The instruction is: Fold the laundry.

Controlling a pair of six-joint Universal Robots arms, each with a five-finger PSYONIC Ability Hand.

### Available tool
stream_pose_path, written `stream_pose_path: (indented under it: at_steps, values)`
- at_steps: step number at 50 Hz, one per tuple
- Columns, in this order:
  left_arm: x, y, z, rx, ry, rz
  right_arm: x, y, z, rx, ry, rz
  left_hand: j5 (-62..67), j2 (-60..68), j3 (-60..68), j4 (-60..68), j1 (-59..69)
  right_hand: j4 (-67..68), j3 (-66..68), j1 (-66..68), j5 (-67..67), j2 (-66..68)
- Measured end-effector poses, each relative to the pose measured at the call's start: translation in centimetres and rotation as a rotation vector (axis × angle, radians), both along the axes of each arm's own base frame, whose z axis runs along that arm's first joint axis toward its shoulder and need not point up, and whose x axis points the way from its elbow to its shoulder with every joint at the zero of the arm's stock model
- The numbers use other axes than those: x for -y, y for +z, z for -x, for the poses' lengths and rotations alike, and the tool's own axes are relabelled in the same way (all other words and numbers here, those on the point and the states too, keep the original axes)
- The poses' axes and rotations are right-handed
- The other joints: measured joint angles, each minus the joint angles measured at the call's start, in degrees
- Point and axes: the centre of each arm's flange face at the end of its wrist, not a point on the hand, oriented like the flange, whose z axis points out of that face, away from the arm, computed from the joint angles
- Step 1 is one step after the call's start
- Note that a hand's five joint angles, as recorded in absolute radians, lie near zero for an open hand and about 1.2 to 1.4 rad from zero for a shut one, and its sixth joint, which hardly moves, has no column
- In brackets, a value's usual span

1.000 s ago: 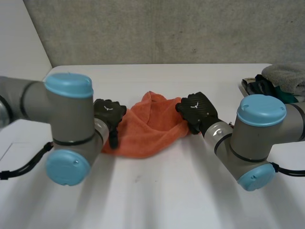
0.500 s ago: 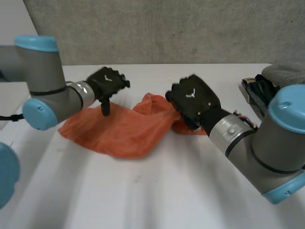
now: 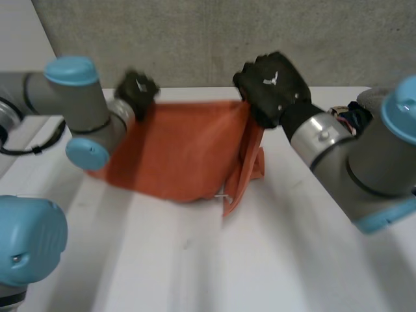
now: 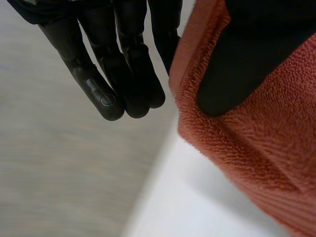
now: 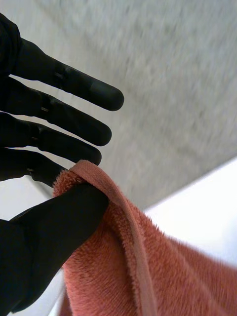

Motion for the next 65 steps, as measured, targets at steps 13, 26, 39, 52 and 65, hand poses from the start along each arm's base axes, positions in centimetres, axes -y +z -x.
stream_pose_path:
  at_steps: [13,26,39,52,65]
  values:
    - [0.4,16.8,-4.0,-0.447,0.149,0.507,6.7,5.9,-2.1,0.249,-0.240,0.213,0.0,0.0,0.0,0.0,0.0,0.0,0.0,0.0,0.2,0.0]
    - [-3.2,5.6,-8.2,-0.283,0.249,0.064,3.6,0.1,-3.5,0.142,-0.118,0.088,0.0,0.1,0.1,0.1,0.0,0.0,0.0,0.0,0.7,0.0]
    - [-6.1,-4.1,-9.9,-0.149,0.269,-0.244,1.6,-9.0,-1.9,-0.077,-0.120,-0.142,0.0,0.1,0.2,0.2,0.0,-5.8,-5.8,-3.3,-5.4,-5.4]
    - [-9.6,5.8,-10.2,-0.165,0.216,-0.053,5.1,-7.3,-0.4,0.088,-0.140,-0.521,0.0,0.1,0.2,0.2,0.0,-56.2,-56.2,-51.3,-55.3,-55.5]
    - [-16.3,13.7,-8.1,-0.179,0.065,0.086,4.1,-10.8,-3.1,0.110,-0.071,-0.756,0.0,0.1,0.2,0.2,0.0,-56.1,-56.1,-51.2,-55.2,-55.3]
